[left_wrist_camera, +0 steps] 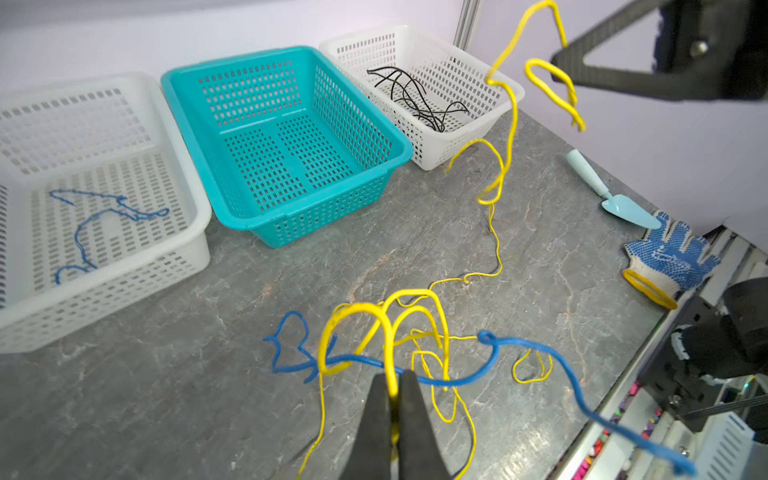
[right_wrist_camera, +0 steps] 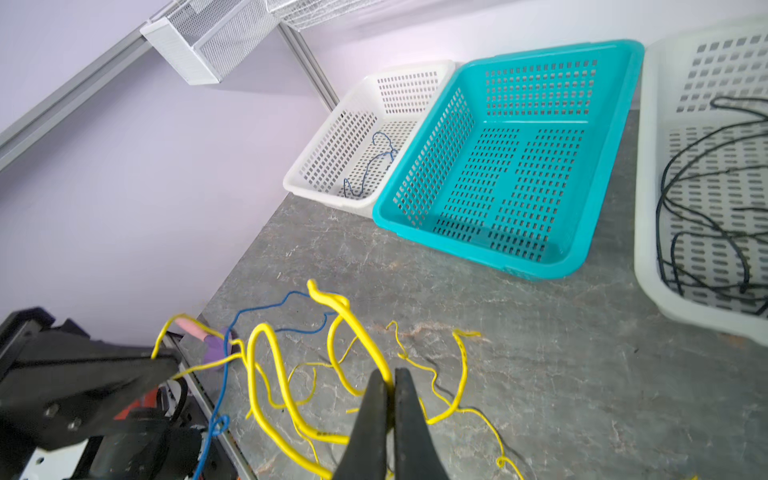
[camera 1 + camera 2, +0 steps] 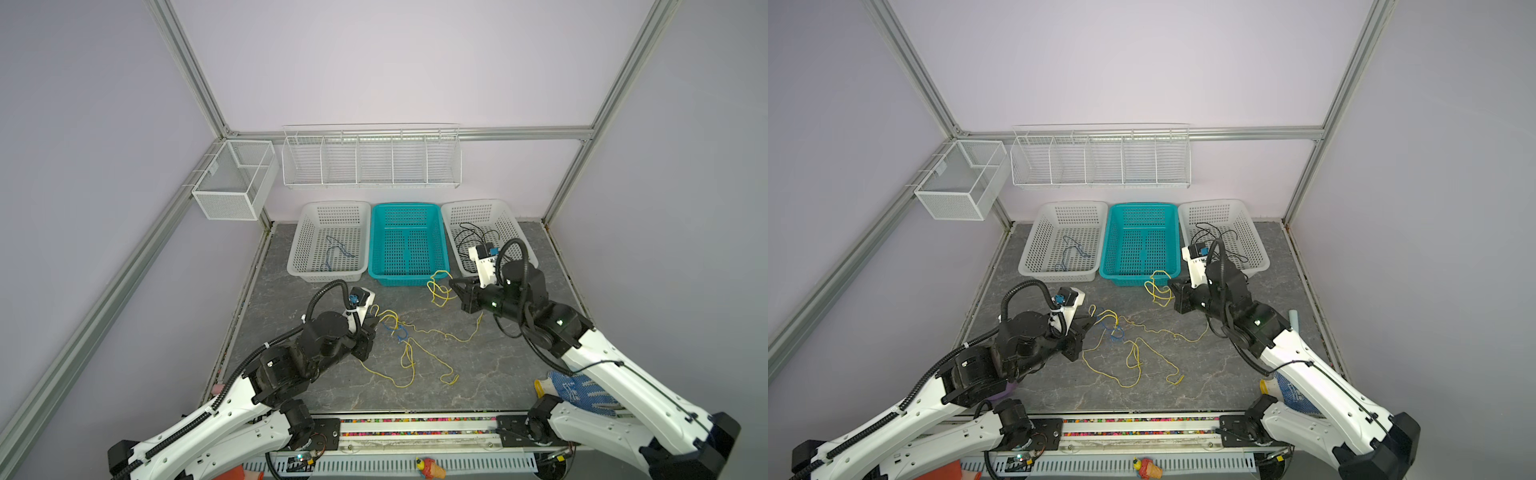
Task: Untangle the cables
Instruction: 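Carry the yellow wire with the right gripper over the teal basket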
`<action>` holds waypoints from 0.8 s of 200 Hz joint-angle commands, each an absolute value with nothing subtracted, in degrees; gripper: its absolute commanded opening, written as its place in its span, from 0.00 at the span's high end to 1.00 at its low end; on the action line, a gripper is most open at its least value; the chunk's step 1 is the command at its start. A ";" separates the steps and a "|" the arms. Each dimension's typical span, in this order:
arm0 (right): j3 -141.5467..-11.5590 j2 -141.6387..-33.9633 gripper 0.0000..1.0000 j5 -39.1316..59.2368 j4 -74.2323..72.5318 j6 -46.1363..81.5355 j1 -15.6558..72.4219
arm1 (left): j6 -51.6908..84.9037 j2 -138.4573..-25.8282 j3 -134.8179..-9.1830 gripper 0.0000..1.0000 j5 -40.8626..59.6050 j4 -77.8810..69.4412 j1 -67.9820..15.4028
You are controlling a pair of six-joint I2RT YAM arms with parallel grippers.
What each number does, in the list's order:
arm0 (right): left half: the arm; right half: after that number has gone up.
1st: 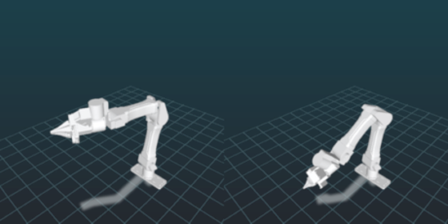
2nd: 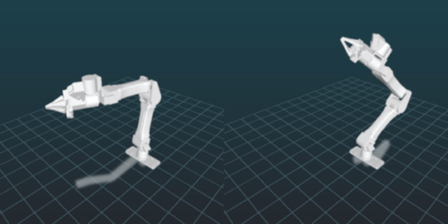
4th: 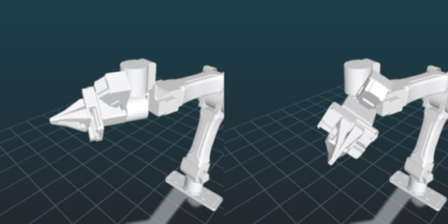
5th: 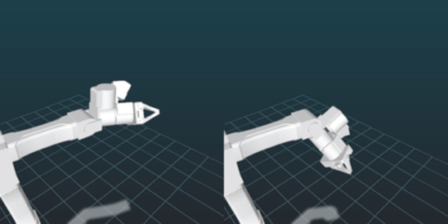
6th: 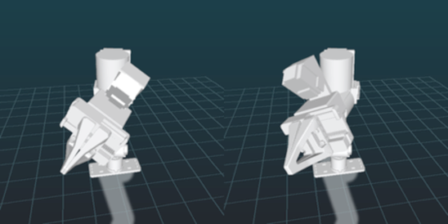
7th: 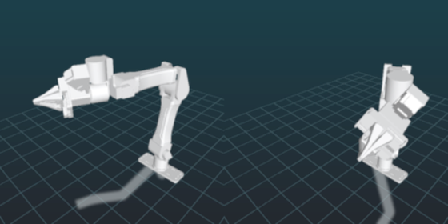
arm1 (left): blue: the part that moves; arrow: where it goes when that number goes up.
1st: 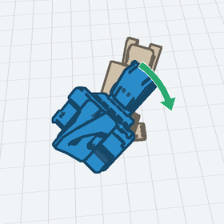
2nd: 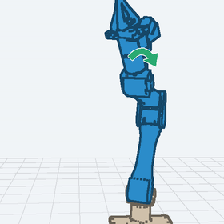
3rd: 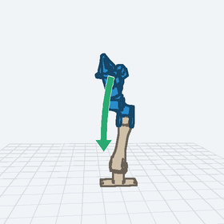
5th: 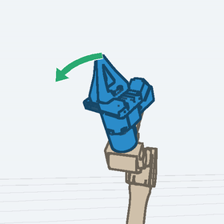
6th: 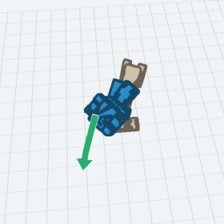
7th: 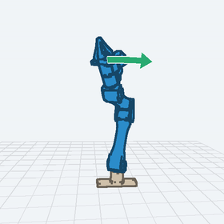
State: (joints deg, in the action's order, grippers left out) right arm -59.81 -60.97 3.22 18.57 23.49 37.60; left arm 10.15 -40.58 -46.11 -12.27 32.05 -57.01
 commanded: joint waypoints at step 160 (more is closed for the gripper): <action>-100.71 -111.57 0.84 5.09 25.91 19.80 31.47 | 3.11 -35.79 -40.25 1.00 -16.79 31.81 -56.98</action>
State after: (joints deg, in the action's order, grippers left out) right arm -97.71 -109.58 4.36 22.28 20.88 31.86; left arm 3.95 -36.16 -39.64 -16.34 31.00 -57.01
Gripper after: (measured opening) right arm 0.128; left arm 0.048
